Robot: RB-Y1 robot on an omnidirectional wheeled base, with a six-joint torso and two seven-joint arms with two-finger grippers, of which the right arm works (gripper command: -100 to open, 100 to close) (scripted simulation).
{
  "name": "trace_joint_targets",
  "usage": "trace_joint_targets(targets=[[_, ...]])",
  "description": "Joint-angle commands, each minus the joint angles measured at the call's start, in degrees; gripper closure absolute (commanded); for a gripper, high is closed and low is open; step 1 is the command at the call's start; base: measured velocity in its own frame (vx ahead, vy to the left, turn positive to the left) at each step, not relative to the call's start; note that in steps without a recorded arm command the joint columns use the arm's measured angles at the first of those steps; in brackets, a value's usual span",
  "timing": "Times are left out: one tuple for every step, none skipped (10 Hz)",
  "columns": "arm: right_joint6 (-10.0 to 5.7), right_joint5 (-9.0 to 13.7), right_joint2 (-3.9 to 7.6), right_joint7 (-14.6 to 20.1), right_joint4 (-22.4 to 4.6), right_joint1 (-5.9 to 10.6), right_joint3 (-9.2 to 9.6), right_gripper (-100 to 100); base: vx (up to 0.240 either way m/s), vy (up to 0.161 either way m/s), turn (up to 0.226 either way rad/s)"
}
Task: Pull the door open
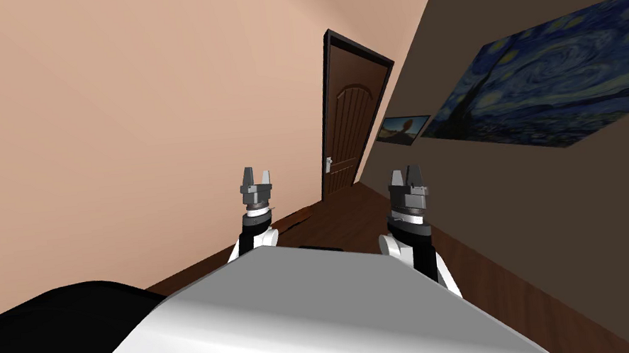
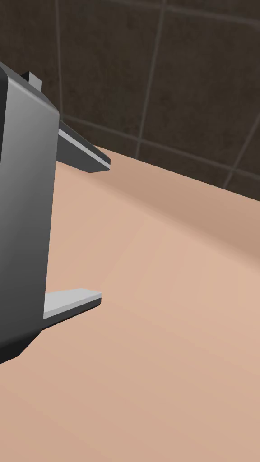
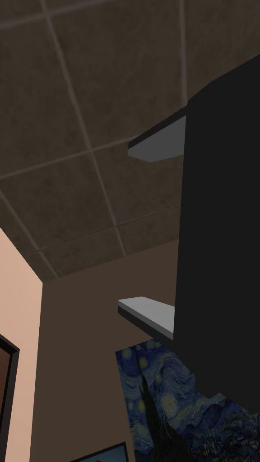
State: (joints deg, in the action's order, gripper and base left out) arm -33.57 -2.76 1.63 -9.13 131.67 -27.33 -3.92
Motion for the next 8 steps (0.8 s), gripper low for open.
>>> trace_joint_targets(targets=[[0.42, -1.1, 0.41, -1.4, -1.6, 0.7, 0.58, -100, 0.077, -0.051, 0.01], [0.64, -1.7, 0.59, -2.1, -2.5, 1.06, 0.87, -100, 0.127, -0.099, 0.025], [0.9, -2.3, 0.79, -2.9, -3.5, 1.49, 1.22, -100, 0.134, -0.115, 0.027], [1.21, -3.1, 1.0, -3.9, -4.6, 2.0, 1.64, -100, 0.147, -0.155, 0.015], [1.52, -4.0, 1.21, -4.9, -5.9, 2.53, 2.08, -100, 0.183, -0.161, 0.025], [1.91, -5.0, 1.41, -6.2, -7.4, 3.17, 2.6, -100, 0.16, -0.134, 0.026], [2.3, -6.0, 1.61, -7.5, -8.9, 3.81, 3.13, -100, 0.17, -0.116, 0.028], [2.51, -6.5, 1.7, -8.1, -9.7, 4.16, 3.42, -100, 0.126, -0.125, 0.014]])
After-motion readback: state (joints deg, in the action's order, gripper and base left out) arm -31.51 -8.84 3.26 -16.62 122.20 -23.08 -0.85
